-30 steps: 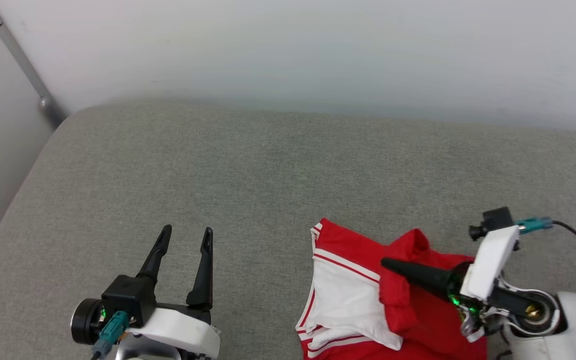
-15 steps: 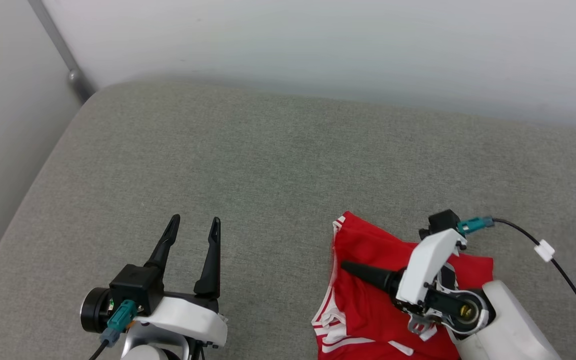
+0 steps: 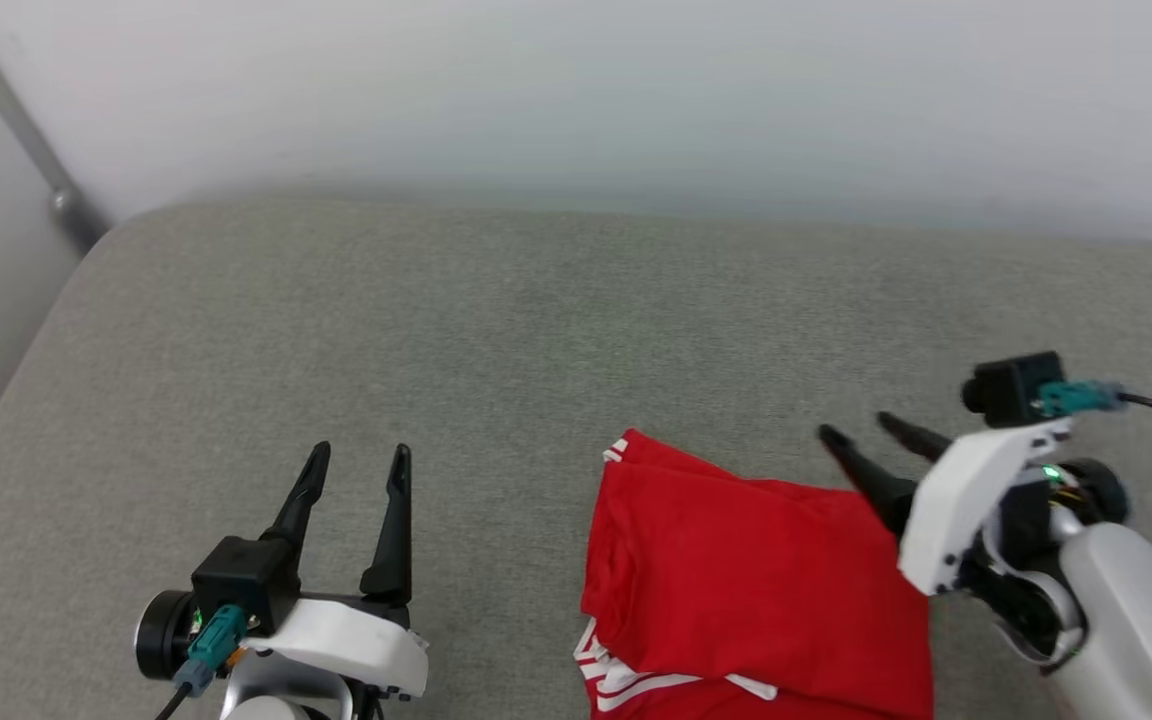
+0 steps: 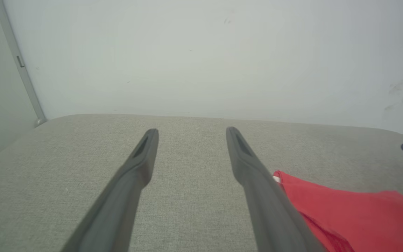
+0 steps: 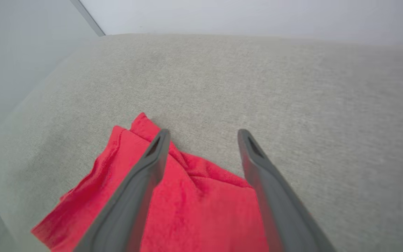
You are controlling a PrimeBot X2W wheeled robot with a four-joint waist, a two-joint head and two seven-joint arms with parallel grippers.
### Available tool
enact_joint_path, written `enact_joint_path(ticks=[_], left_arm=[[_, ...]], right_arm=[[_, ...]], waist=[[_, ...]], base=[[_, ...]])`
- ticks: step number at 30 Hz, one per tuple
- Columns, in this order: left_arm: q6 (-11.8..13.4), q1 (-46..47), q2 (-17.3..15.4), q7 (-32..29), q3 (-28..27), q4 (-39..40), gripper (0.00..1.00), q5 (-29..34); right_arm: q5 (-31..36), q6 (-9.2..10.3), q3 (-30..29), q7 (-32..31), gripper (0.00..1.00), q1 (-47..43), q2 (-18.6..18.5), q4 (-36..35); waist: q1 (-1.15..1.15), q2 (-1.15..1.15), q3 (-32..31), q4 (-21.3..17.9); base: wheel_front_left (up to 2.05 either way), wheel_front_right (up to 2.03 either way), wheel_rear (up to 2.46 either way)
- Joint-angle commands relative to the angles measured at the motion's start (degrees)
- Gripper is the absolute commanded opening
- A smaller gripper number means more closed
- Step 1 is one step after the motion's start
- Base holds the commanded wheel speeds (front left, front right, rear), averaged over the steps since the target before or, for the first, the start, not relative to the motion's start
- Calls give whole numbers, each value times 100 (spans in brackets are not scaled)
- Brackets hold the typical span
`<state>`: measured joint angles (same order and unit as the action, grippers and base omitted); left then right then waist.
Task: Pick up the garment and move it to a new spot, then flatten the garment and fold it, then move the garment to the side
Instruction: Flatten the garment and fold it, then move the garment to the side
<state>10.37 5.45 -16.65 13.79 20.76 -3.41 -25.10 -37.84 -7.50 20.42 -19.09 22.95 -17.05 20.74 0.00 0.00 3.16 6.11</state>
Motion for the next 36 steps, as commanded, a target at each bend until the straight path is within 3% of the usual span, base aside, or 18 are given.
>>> enact_joint_path(ticks=[1, 7, 13, 21, 36], left_arm=[[29, -69, -23, 22, -25, -14, 100, -40], [99, -226, -104, 39, -179, -79, 100, -139], [188, -471, -203, 68, -368, -101, 100, -230], [335, -815, -272, 97, -513, -50, 100, -244], [489, -1027, -349, 27, -531, 157, 100, -262]], right_arm=[[259, 2, -180, 195, 100, -183, -108, -48], [1360, 2, -1319, 1020, 100, -869, -231, -533], [2020, 2, -2166, 1479, 100, -1710, 99, -1595], [2350, 2, -2239, 1496, 100, -2645, 661, -2820], [2549, 2, -2271, 1375, 100, -3179, 976, -3380]], waist=[[0, 0, -77, -176], [0, 0, -249, -518], [0, 0, -389, -728], [0, 0, -506, -795], [0, 0, -538, -745]], base=[[0, 0, 0], [0, 0, 0], [0, 0, 0], [0, 0, 0], [0, 0, 0]])
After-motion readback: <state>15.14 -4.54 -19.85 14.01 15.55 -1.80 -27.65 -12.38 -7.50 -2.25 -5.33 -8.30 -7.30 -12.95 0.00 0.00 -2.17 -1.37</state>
